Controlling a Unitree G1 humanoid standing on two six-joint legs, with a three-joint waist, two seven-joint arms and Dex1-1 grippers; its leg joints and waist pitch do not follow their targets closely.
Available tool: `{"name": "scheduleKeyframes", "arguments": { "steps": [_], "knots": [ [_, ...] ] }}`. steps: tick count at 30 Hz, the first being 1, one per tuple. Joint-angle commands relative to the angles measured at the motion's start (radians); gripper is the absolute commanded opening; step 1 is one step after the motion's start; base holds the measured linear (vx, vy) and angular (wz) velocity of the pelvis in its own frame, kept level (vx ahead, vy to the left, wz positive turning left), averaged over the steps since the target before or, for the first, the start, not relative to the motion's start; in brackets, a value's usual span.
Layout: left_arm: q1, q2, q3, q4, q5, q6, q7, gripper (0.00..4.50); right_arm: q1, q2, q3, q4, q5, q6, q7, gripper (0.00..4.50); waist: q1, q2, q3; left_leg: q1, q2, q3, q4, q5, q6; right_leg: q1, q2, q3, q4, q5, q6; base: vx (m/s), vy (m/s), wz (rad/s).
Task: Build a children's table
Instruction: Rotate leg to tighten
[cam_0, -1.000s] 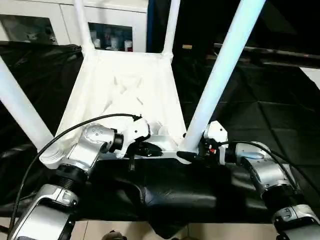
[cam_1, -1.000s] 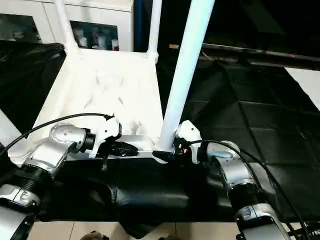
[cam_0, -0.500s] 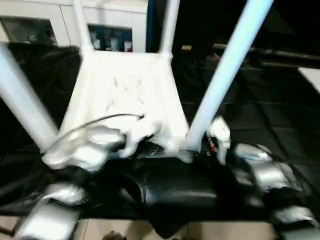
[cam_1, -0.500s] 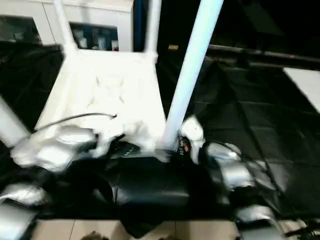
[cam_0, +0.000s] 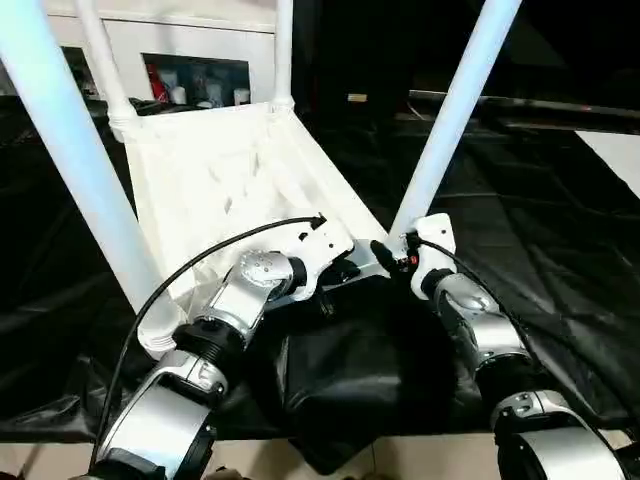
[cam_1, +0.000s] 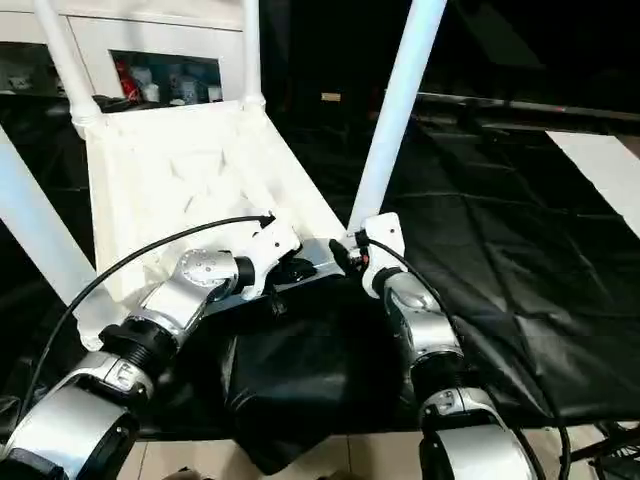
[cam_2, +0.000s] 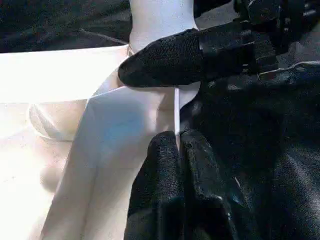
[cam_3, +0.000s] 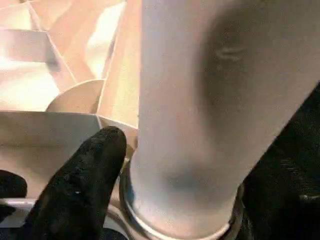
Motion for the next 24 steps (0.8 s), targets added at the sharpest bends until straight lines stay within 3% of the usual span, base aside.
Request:
{"name": "scheduleKeyframes", "arguments": {
  "steps": [1,5,6,9,12,17,20,24],
  "knots": [
    [0.016,-0.013,-0.049,-0.024,-0.028,-0.035,-0.126,0.0,-0.016,0.006,0.066,-0.023,0.014,0.004,0.175,3.85,0.005,-0.003,-0.048,0.001,0.044,-0.026,-0.068,-0.237,0.041,0.042,-0.091,0.055,-0.094,-0.321,-0.146,0.0,0.0,0.0],
    [0.049,0.06,-0.05,-0.084,-0.062,-0.072,-0.254,0.0,0.032,-0.1,0.116,-0.113,0.019,-0.024,0.385,3.85,0.01,-0.003,-0.048,-0.002,0.047,-0.022,-0.065,-0.2,0.071,0.044,-0.091,0.057,-0.086,-0.243,-0.171,0.0,0.0,0.0],
    [0.053,0.074,-0.049,-0.091,-0.067,-0.073,-0.274,0.0,0.043,-0.122,0.123,-0.133,0.022,-0.026,0.428,3.85,0.015,-0.009,-0.049,-0.004,0.046,-0.023,-0.064,-0.189,0.076,0.049,-0.093,0.055,-0.083,-0.243,-0.169,0.0,0.0,0.0],
    [0.069,0.124,-0.043,-0.126,-0.091,-0.071,-0.357,0.0,0.077,-0.183,0.138,-0.204,0.059,-0.004,0.575,3.85,0.021,-0.012,-0.048,-0.001,0.051,-0.021,-0.065,-0.172,0.086,0.047,-0.092,0.055,-0.08,-0.223,-0.176,0.0,0.0,0.0],
    [0.102,0.195,-0.051,-0.198,-0.127,-0.028,-0.482,0.0,0.09,-0.242,0.159,-0.24,0.071,0.025,0.707,3.85,0.029,-0.008,-0.048,0.001,0.054,-0.02,-0.066,-0.162,0.085,0.046,-0.092,0.056,-0.073,-0.19,-0.197,0.0,0.0,0.0],
    [0.118,0.228,-0.044,-0.226,-0.14,-0.01,-0.523,0.0,0.082,-0.253,0.149,-0.232,0.081,0.029,0.728,3.85,0.032,-0.007,-0.046,0.003,0.053,-0.017,-0.067,-0.165,0.065,0.045,-0.091,0.056,-0.073,-0.19,-0.207,0.0,0.0,0.0],
    [0.128,0.243,-0.038,-0.246,-0.154,0.006,-0.548,0.0,0.084,-0.254,0.138,-0.249,0.103,0.047,0.74,3.59,0.032,-0.005,-0.046,0.003,0.053,-0.019,-0.067,-0.181,0.053,0.046,-0.092,0.056,-0.076,-0.224,-0.198,0.0,0.0,0.0],
    [0.134,0.25,-0.039,-0.262,-0.161,0.011,-0.552,0.0,0.097,-0.255,0.138,-0.267,0.106,0.063,0.758,3.34,0.033,-0.006,-0.05,0.002,0.052,-0.018,-0.065,-0.15,0.056,0.049,-0.09,0.056,-0.069,-0.169,-0.199,0.0,0.0,0.0]
  ]
}}
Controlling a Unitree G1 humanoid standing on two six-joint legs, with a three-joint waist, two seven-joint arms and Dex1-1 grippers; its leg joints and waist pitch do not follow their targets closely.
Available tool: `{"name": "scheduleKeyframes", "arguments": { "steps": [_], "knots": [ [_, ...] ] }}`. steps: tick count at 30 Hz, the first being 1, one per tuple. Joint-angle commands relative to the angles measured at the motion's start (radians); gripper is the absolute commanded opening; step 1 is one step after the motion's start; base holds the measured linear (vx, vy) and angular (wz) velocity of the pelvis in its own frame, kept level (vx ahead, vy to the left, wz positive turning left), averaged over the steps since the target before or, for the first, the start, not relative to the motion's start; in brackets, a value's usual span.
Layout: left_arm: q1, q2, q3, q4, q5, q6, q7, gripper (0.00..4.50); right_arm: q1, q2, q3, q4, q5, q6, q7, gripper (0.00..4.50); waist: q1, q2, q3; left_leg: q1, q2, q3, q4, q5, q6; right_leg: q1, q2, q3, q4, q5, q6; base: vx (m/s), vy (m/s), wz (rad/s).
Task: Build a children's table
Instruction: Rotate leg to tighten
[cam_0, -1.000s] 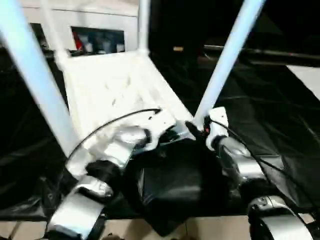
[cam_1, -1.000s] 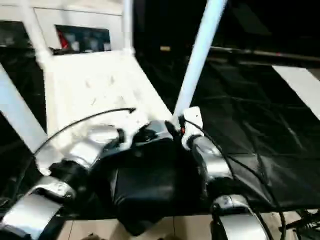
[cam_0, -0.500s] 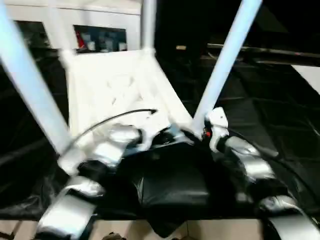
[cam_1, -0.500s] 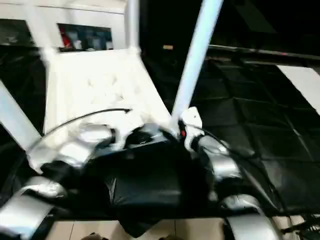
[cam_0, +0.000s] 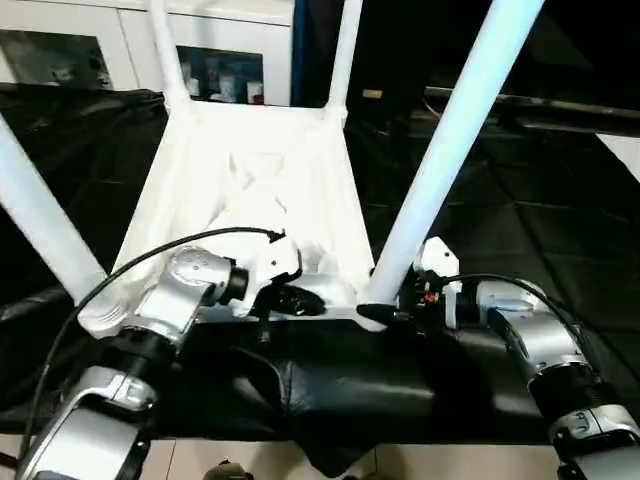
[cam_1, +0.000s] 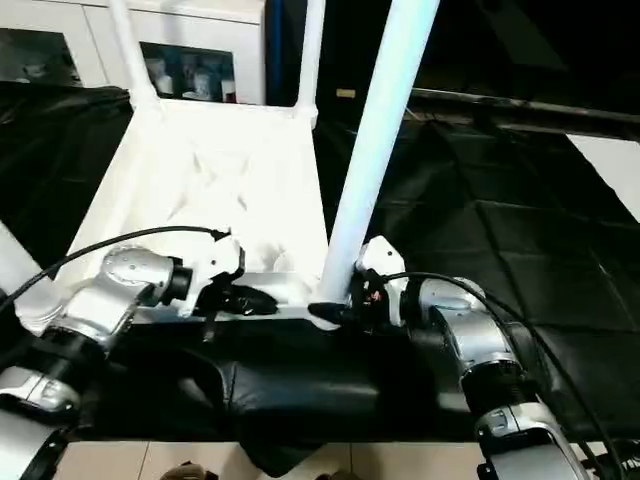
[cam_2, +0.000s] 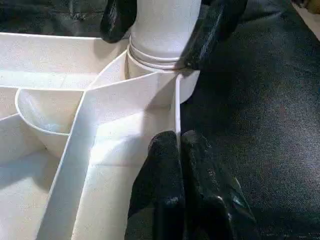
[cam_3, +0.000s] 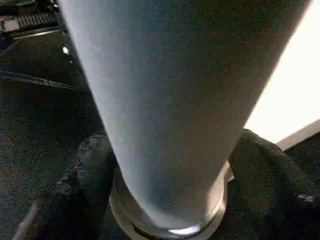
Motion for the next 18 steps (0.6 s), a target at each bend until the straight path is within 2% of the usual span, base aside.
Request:
{"name": "scheduleKeyframes", "arguments": {
  "steps": [1,3,4,5,6,8,10,11,13,14,15,16,17,18],
  "knots": [
    [0.015,-0.013,-0.025,-0.028,-0.025,0.0,-0.052,0.0,0.001,-0.012,-0.022,-0.024,0.012,0.012,-0.001,3.17,0.0,-0.005,-0.055,0.004,0.051,-0.02,-0.058,-0.136,0.059,0.055,-0.09,0.056,-0.068,-0.155,-0.198,0.0,0.0,0.0],
    [0.016,-0.016,-0.021,-0.029,-0.024,-0.004,-0.04,0.0,0.009,-0.005,-0.023,-0.025,0.014,0.017,-0.004,3.07,0.001,-0.002,-0.055,0.005,0.049,-0.019,-0.057,-0.132,0.063,0.053,-0.089,0.057,-0.068,-0.152,-0.202,0.0,0.0,0.0],
    [0.018,-0.019,-0.017,-0.03,-0.026,-0.003,-0.032,0.0,0.013,0.0,-0.022,-0.027,0.016,0.022,-0.008,3.07,0.001,-0.006,-0.054,0.005,0.05,-0.019,-0.057,-0.133,0.064,0.054,-0.089,0.056,-0.068,-0.159,-0.201,0.0,0.0,0.0],
    [0.021,-0.026,-0.012,-0.034,-0.027,-0.003,-0.012,0.0,0.021,0.01,-0.025,-0.028,0.025,0.032,-0.015,2.78,0.001,-0.004,-0.053,0.005,0.05,-0.02,-0.058,-0.141,0.062,0.053,-0.091,0.056,-0.07,-0.177,-0.198,0.0,0.0,0.0],
    [0.02,-0.028,-0.011,-0.032,-0.025,-0.003,-0.005,0.0,0.022,0.012,-0.026,-0.027,0.026,0.033,-0.019,2.72,0.001,-0.003,-0.053,0.006,0.05,-0.02,-0.058,-0.146,0.06,0.053,-0.091,0.056,-0.071,-0.187,-0.196,0.0,0.0,0.0],
    [0.011,-0.05,-0.001,0.0,0.008,-0.013,0.093,0.0,0.022,0.044,-0.05,0.009,0.023,0.031,-0.103,2.68,0.0,-0.004,-0.051,0.007,0.051,-0.021,-0.06,-0.157,0.053,0.049,-0.092,0.057,-0.074,-0.212,-0.189,0.0,0.0,0.0],
    [0.001,-0.068,0.005,0.025,0.028,-0.016,0.161,0.0,0.016,0.066,-0.068,0.041,0.014,0.037,-0.179,2.61,-0.002,-0.004,-0.049,0.009,0.049,-0.022,-0.061,-0.182,0.037,0.048,-0.093,0.056,-0.083,-0.28,-0.171,0.0,0.0,0.0],
    [-0.013,-0.098,0.014,0.053,0.046,-0.008,0.242,0.0,0.012,0.089,-0.078,0.078,-0.006,0.044,-0.268,2.56,-0.003,-0.004,-0.049,0.008,0.049,-0.023,-0.062,-0.186,0.034,0.047,-0.092,0.056,-0.084,-0.295,-0.164,0.0,0.0,0.0],
    [-0.033,-0.138,0.019,0.084,0.065,0.005,0.333,0.0,0.008,0.123,-0.088,0.112,-0.03,0.054,-0.38,2.52,-0.008,-0.002,-0.046,0.012,0.049,-0.028,-0.066,-0.222,0.007,0.043,-0.093,0.054,-0.092,-0.37,-0.141,0.0,0.0,0.0],
    [-0.04,-0.152,0.019,0.093,0.071,0.009,0.357,0.0,0.007,0.136,-0.092,0.12,-0.036,0.059,-0.42,2.52,-0.012,-0.005,-0.047,0.01,0.048,-0.028,-0.066,-0.225,0.004,0.045,-0.093,0.055,-0.093,-0.38,-0.135,0.0,0.0,0.0],
    [-0.057,-0.194,0.017,0.116,0.083,0.021,0.419,0.0,0.0,0.182,-0.111,0.136,-0.04,0.069,-0.529,2.51,-0.013,0.004,-0.046,0.014,0.048,-0.029,-0.067,-0.243,-0.004,0.039,-0.094,0.056,-0.096,-0.401,-0.127,0.0,0.0,0.0],
    [-0.072,-0.237,0.014,0.133,0.088,0.029,0.464,0.0,-0.014,0.227,-0.128,0.16,-0.042,0.072,-0.632,2.51,-0.017,0.003,-0.045,0.015,0.049,-0.031,-0.067,-0.261,-0.012,0.037,-0.094,0.056,-0.098,-0.414,-0.123,0.0,0.0,0.0],
    [-0.077,-0.256,0.012,0.139,0.089,0.033,0.481,0.0,-0.021,0.246,-0.136,0.171,-0.042,0.074,-0.677,2.51,-0.021,0.005,-0.045,0.015,0.047,-0.03,-0.068,-0.265,-0.014,0.036,-0.093,0.057,-0.101,-0.421,-0.119,0.0,0.0,0.0],
    [-0.083,-0.276,0.007,0.147,0.091,0.037,0.498,0.0,-0.032,0.268,-0.144,0.184,-0.041,0.079,-0.722,2.5,-0.025,0.002,-0.047,0.014,0.046,-0.033,-0.068,-0.271,-0.02,0.038,-0.094,0.055,-0.1,-0.428,-0.117,0.0,0.0,0.0]
  ]
}}
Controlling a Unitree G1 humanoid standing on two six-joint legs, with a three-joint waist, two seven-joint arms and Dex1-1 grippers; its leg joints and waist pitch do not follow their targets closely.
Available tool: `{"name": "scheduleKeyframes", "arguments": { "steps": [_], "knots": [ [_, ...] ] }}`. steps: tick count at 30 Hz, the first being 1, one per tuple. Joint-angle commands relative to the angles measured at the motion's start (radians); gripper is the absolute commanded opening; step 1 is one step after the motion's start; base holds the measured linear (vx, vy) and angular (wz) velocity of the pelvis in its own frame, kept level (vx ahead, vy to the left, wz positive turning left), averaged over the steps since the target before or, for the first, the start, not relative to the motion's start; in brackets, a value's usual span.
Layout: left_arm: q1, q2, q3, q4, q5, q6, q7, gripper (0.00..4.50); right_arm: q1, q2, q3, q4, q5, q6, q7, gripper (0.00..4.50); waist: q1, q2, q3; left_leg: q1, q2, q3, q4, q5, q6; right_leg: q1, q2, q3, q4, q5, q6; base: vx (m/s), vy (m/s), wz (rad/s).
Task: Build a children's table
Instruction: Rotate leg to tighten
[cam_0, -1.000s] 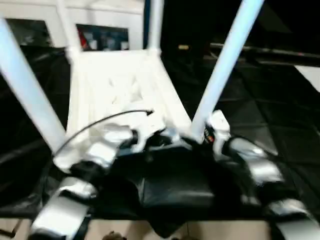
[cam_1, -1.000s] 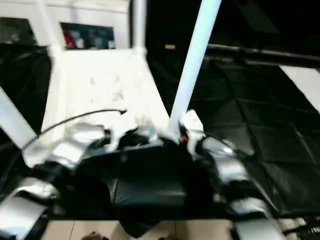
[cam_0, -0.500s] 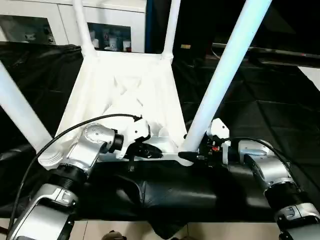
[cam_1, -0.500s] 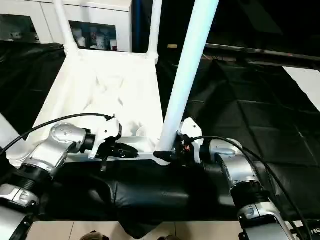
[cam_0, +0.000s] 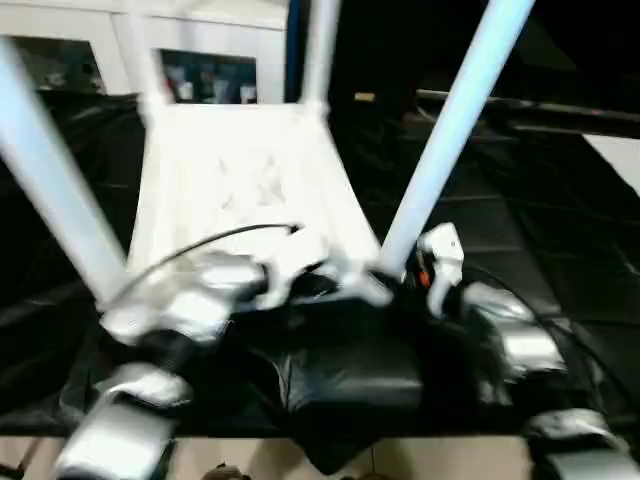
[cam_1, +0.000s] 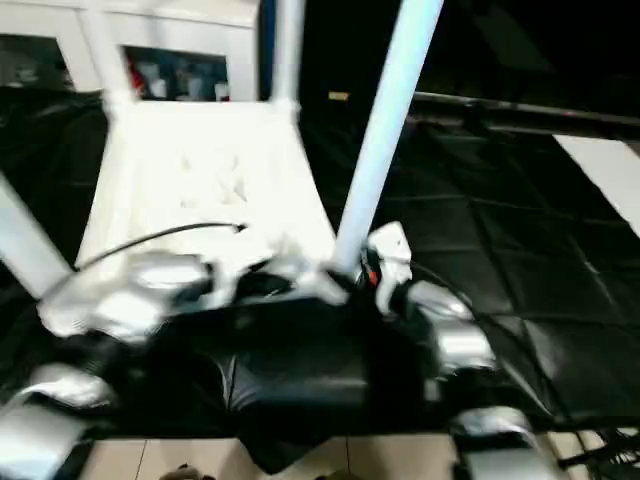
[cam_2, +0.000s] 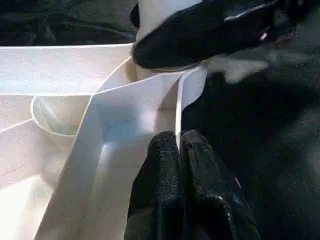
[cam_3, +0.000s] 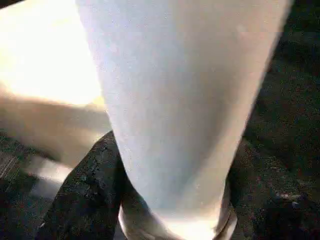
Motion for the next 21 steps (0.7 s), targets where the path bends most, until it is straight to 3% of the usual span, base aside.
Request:
{"name": "scheduleKeyframes", "arguments": {
  "steps": [1,2,3,7,9,10,17,18,21],
  "knots": [
    [-0.011,-0.065,-0.01,0.009,-0.022,0.006,0.047,0.0,0.003,0.037,0.033,0.058,-0.034,0.042,-0.066,2.5,0.003,0.005,-0.047,0.01,0.046,-0.033,-0.077,-0.269,-0.017,0.034,-0.093,0.052,-0.1,-0.422,-0.119,0.0,0.0,0.0],
    [-0.017,-0.088,-0.024,0.016,-0.014,0.005,0.057,0.0,-0.014,0.067,0.029,0.069,-0.036,0.05,-0.111,2.5,0.0,0.004,-0.047,0.007,0.045,-0.031,-0.074,-0.262,-0.007,0.035,-0.093,0.054,-0.1,-0.401,-0.121,0.0,0.0,0.0],
    [-0.019,-0.099,-0.032,0.02,-0.01,0.001,0.061,0.0,-0.022,0.082,0.027,0.074,-0.038,0.053,-0.13,2.5,0.0,0.012,-0.048,0.008,0.045,-0.029,-0.074,-0.259,-0.003,0.032,-0.091,0.056,-0.1,-0.374,-0.125,0.0,0.0,0.0],
    [-0.028,-0.116,-0.04,0.033,0.001,-0.023,0.057,0.0,-0.051,0.095,0.074,0.091,-0.088,-0.004,-0.105,2.5,-0.001,0.01,-0.051,0.001,0.043,-0.027,-0.072,-0.231,0.015,0.039,-0.09,0.055,-0.093,-0.312,-0.14,0.0,0.0,0.0],
    [-0.021,-0.099,-0.042,0.028,0.0,-0.04,0.03,0.0,-0.051,0.083,0.083,0.081,-0.094,-0.039,-0.064,3.19,0.0,0.01,-0.051,0.001,0.044,-0.027,-0.073,-0.223,0.021,0.04,-0.09,0.055,-0.091,-0.29,-0.149,0.0,0.0,0.0],
    [-0.016,-0.09,-0.044,0.024,-0.001,-0.048,0.013,0.0,-0.051,0.077,0.082,0.075,-0.091,-0.048,-0.045,3.18,0.0,0.01,-0.051,0.001,0.044,-0.026,-0.072,-0.228,0.024,0.041,-0.09,0.054,-0.092,-0.29,-0.151,0.0,0.0,0.0],
    [0.018,-0.003,-0.047,-0.025,-0.041,-0.081,-0.147,0.0,-0.014,-0.063,0.108,-0.023,-0.056,-0.103,0.21,3.3,0.01,0.012,-0.052,0.002,0.046,-0.023,-0.069,-0.202,0.056,0.049,-0.089,0.055,-0.086,-0.223,-0.177,0.0,0.0,0.0],
    [0.04,0.049,-0.056,-0.068,-0.071,-0.073,-0.267,0.0,0.021,-0.142,0.123,-0.08,-0.03,-0.111,0.388,3.3,0.015,0.012,-0.052,-0.001,0.048,-0.022,-0.067,-0.184,0.07,0.051,-0.09,0.056,-0.08,-0.19,-0.187,0.0,0.0,0.0],
    [0.054,0.086,-0.065,-0.099,-0.088,-0.052,-0.345,0.0,0.037,-0.188,0.128,-0.11,-0.013,-0.104,0.48,3.3,0.021,0.013,-0.052,0.002,0.05,-0.02,-0.067,-0.174,0.085,0.049,-0.089,0.056,-0.077,-0.163,-0.203,0.0,0.0,0.0]
  ]
}}
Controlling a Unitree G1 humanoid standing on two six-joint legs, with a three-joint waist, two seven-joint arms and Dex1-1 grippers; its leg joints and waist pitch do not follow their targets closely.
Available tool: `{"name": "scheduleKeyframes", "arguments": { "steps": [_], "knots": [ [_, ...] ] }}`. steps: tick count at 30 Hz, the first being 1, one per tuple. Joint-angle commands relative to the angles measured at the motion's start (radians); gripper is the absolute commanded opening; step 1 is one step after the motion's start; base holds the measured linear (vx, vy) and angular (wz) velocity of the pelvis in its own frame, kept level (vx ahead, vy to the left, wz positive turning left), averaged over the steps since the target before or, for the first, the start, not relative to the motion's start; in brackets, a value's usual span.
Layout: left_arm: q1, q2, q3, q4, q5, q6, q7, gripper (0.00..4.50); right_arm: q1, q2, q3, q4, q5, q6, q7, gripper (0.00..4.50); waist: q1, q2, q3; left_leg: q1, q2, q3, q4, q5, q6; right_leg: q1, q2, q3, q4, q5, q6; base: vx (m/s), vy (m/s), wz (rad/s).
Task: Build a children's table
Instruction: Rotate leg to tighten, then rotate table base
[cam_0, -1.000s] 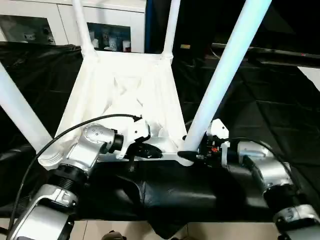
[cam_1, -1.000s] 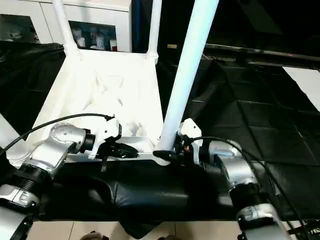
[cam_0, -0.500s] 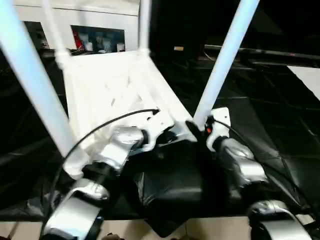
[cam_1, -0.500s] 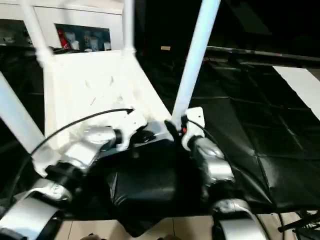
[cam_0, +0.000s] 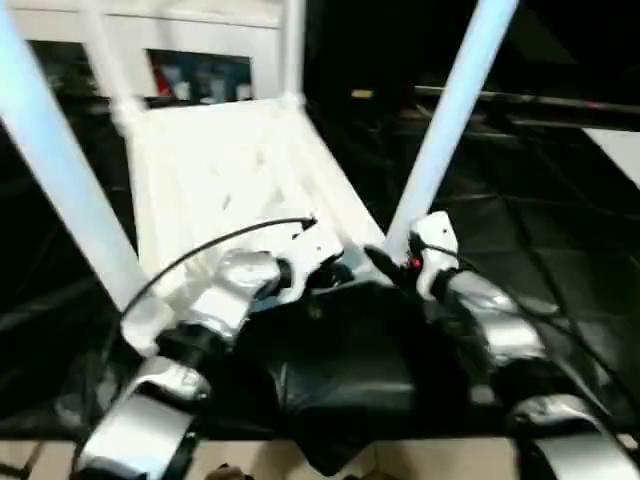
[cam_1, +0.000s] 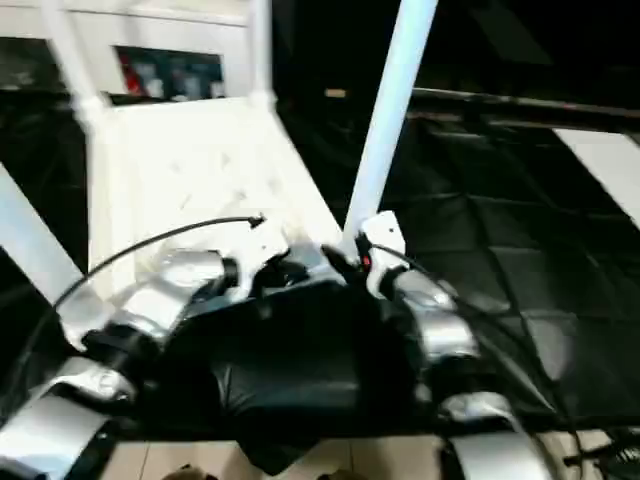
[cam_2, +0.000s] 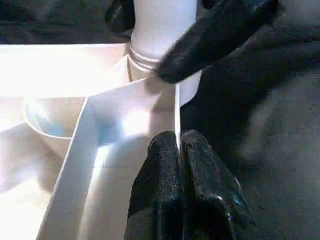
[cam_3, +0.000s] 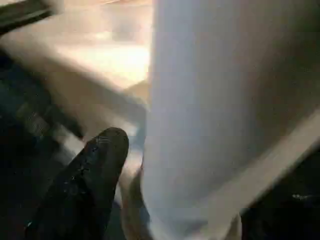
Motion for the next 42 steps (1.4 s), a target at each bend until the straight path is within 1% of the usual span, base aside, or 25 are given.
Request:
{"name": "scheduleKeyframes", "arguments": {
  "steps": [1,4,8,11,13,15,16,19,20,21,23,24,26,27,28,30,32,33,36,37,38,39,40,41,42],
  "knots": [
    [0.024,0.009,-0.052,-0.047,-0.042,0.007,-0.148,0.0,0.009,-0.036,0.018,-0.051,0.036,0.01,0.125,3.3,0.0,0.004,-0.054,0.004,0.051,-0.02,-0.059,-0.164,0.084,0.052,-0.09,0.058,-0.073,-0.151,-0.208,0.0,0.0,0.0],
    [0.034,0.043,-0.049,-0.065,-0.058,0.016,-0.203,0.0,0.02,-0.072,0.023,-0.077,0.057,0.031,0.194,3.3,0.003,0.004,-0.051,0.005,0.052,-0.02,-0.061,-0.17,0.077,0.052,-0.089,0.057,-0.074,-0.165,-0.213,0.0,0.0,0.0],
    [0.037,0.068,-0.037,-0.057,-0.06,-0.001,-0.22,0.0,0.032,-0.097,0.029,-0.1,0.07,0.047,0.25,3.3,0.005,0.002,-0.05,0.006,0.05,-0.02,-0.061,-0.188,0.061,0.052,-0.089,0.057,-0.08,-0.225,-0.195,0.0,0.0,0.0],
    [0.042,0.078,-0.033,-0.066,-0.068,0.005,-0.229,0.0,0.037,-0.1,0.029,-0.109,0.079,0.059,0.272,2.94,0.005,0.002,-0.052,0.005,0.05,-0.021,-0.06,-0.179,0.057,0.052,-0.089,0.056,-0.078,-0.224,-0.189,0.0,0.0,0.0],
    [0.046,0.08,-0.03,-0.076,-0.073,0.012,-0.236,0.0,0.043,-0.1,0.032,-0.121,0.088,0.076,0.291,2.85,0.006,0.0,-0.053,0.005,0.05,-0.02,-0.059,-0.172,0.058,0.053,-0.089,0.056,-0.077,-0.213,-0.191,0.0,0.0,0.0],
    [0.047,0.078,-0.028,-0.078,-0.075,0.014,-0.235,0.0,0.048,-0.097,0.039,-0.128,0.091,0.086,0.303,2.53,0.006,-0.002,-0.054,0.004,0.051,-0.021,-0.059,-0.158,0.061,0.053,-0.089,0.055,-0.074,-0.197,-0.193,0.0,0.0,0.0],
    [0.047,0.078,-0.028,-0.078,-0.075,0.014,-0.235,0.0,0.048,-0.097,0.039,-0.129,0.09,0.086,0.303,2.53,0.006,-0.001,-0.054,0.004,0.05,-0.02,-0.058,-0.155,0.062,0.053,-0.088,0.055,-0.074,-0.192,-0.196,0.0,0.0,0.0],
    [0.043,0.063,-0.019,-0.061,-0.058,0.001,-0.171,0.0,0.057,-0.084,0.047,-0.138,0.092,0.104,0.297,2.28,0.006,-0.007,-0.054,0.002,0.049,-0.019,-0.057,-0.146,0.067,0.054,-0.089,0.055,-0.073,-0.186,-0.194,0.0,0.0,0.0],
    [0.043,0.063,-0.019,-0.061,-0.058,0.001,-0.171,0.0,0.057,-0.084,0.047,-0.138,0.092,0.104,0.297,2.18,0.007,-0.005,-0.053,0.003,0.048,-0.02,-0.057,-0.149,0.067,0.053,-0.089,0.055,-0.074,-0.196,-0.193,0.0,0.0,0.0],
    [0.034,0.053,-0.013,-0.045,-0.048,-0.004,-0.131,0.0,0.058,-0.076,0.046,-0.133,0.087,0.106,0.278,2.12,0.006,-0.004,-0.052,0.004,0.048,-0.02,-0.057,-0.157,0.065,0.052,-0.09,0.055,-0.077,-0.218,-0.187,0.0,0.0,0.0],
    [0.0,0.012,0.013,0.015,-0.017,-0.015,0.018,0.0,0.052,-0.035,0.029,-0.096,0.061,0.103,0.166,2.12,0.003,-0.01,-0.048,0.004,0.048,-0.02,-0.059,-0.174,0.058,0.044,-0.09,0.056,-0.084,-0.268,-0.17,0.0,0.0,0.0],
    [-0.035,-0.032,0.037,0.069,0.007,-0.012,0.163,0.0,0.04,0.018,0.005,-0.04,0.016,0.091,-0.006,2.03,0.001,-0.012,-0.046,0.009,0.045,-0.021,-0.059,-0.2,0.03,0.04,-0.09,0.054,-0.091,-0.347,-0.151,0.0,0.0,0.0],
    [-0.048,-0.054,0.044,0.084,0.01,-0.004,0.207,0.0,0.035,0.042,-0.005,-0.017,0.001,0.094,-0.081,2.02,0.0,-0.01,-0.045,0.008,0.045,-0.027,-0.063,-0.217,0.016,0.042,-0.094,0.051,-0.096,-0.409,-0.13,0.0,0.0,0.0],
    [-0.07,-0.101,0.057,0.108,0.011,0.018,0.287,0.0,0.025,0.11,-0.037,0.021,-0.013,0.114,-0.254,2.0,-0.005,-0.011,-0.045,0.01,0.046,-0.029,-0.065,-0.239,0.002,0.037,-0.095,0.051,-0.102,-0.461,-0.102,0.0,0.0,0.0],
    [-0.075,-0.115,0.058,0.113,0.012,0.023,0.306,0.0,0.022,0.127,-0.048,0.029,-0.01,0.123,-0.295,2.0,-0.006,-0.011,-0.045,0.01,0.046,-0.032,-0.066,-0.247,-0.001,0.036,-0.098,0.051,-0.104,-0.473,-0.097,0.0,0.0,0.0],
    [-0.084,-0.145,0.06,0.12,0.013,0.03,0.344,0.0,0.012,0.164,-0.073,0.042,0.006,0.145,-0.365,1.98,-0.013,-0.013,-0.048,0.006,0.046,-0.033,-0.067,-0.245,0.002,0.04,-0.097,0.052,-0.102,-0.453,-0.093,0.0,0.0,0.0],
    [-0.085,-0.166,0.058,0.118,0.009,0.033,0.351,0.0,0.007,0.19,-0.08,0.039,0.01,0.155,-0.401,1.98,-0.016,-0.014,-0.049,0.007,0.044,-0.03,-0.064,-0.237,0.016,0.038,-0.096,0.055,-0.101,-0.416,-0.101,0.0,0.0,0.0],
    [-0.09,-0.183,0.056,0.128,0.008,0.026,0.356,0.0,-0.001,0.213,-0.085,0.045,0.008,0.157,-0.433,1.98,-0.016,-0.011,-0.05,0.005,0.043,-0.029,-0.063,-0.226,0.024,0.038,-0.095,0.056,-0.099,-0.389,-0.107,0.0,0.0,0.0],
    [-0.091,-0.201,0.036,0.143,0.022,-0.01,0.342,0.0,-0.013,0.247,-0.072,0.042,-0.014,0.116,-0.444,1.98,-0.016,-0.013,-0.052,0.001,0.041,-0.026,-0.062,-0.195,0.034,0.043,-0.093,0.056,-0.093,-0.324,-0.121,0.0,0.0,0.0],
    [-0.091,-0.201,0.029,0.146,0.027,-0.02,0.34,0.0,-0.013,0.25,-0.068,0.038,-0.017,0.101,-0.44,2.54,-0.016,-0.018,-0.052,0.0,0.041,-0.025,-0.06,-0.188,0.041,0.045,-0.093,0.056,-0.092,-0.31,-0.123,0.0,0.0,0.0],
    [-0.085,-0.193,0.022,0.14,0.029,-0.034,0.322,0.0,-0.012,0.245,-0.072,0.03,-0.009,0.095,-0.423,2.54,-0.015,-0.017,-0.051,0.0,0.04,-0.025,-0.061,-0.186,0.043,0.045,-0.093,0.056,-0.091,-0.309,-0.124,0.0,0.0,0.0],
    [-0.079,-0.184,0.017,0.134,0.03,-0.049,0.31,0.0,-0.011,0.236,-0.077,0.025,-0.001,0.096,-0.412,2.7,-0.015,-0.024,-0.051,0.0,0.041,-0.024,-0.061,-0.184,0.048,0.045,-0.093,0.055,-0.092,-0.312,-0.125,0.0,0.0,0.0],
    [-0.074,-0.176,0.015,0.129,0.031,-0.061,0.304,0.0,-0.011,0.222,-0.079,0.023,0.0,0.089,-0.402,2.76,-0.013,-0.019,-0.051,-0.001,0.042,-0.025,-0.062,-0.185,0.052,0.047,-0.096,0.056,-0.092,-0.319,-0.125,0.0,0.0,0.0],
    [-0.066,-0.164,0.012,0.118,0.031,-0.085,0.291,0.0,-0.008,0.2,-0.08,0.015,0.005,0.079,-0.37,2.85,-0.014,-0.027,-0.052,-0.002,0.042,-0.024,-0.061,-0.18,0.054,0.047,-0.094,0.055,-0.09,-0.315,-0.124,0.0,0.0,0.0],
    [-0.06,-0.157,0.01,0.11,0.032,-0.1,0.287,0.0,-0.004,0.182,-0.082,0.006,0.013,0.076,-0.339,2.85,-0.012,-0.022,-0.052,-0.001,0.044,-0.025,-0.06,-0.175,0.058,0.047,-0.094,0.056,-0.088,-0.3,-0.129,0.0,0.0,0.0]
  ]
}}
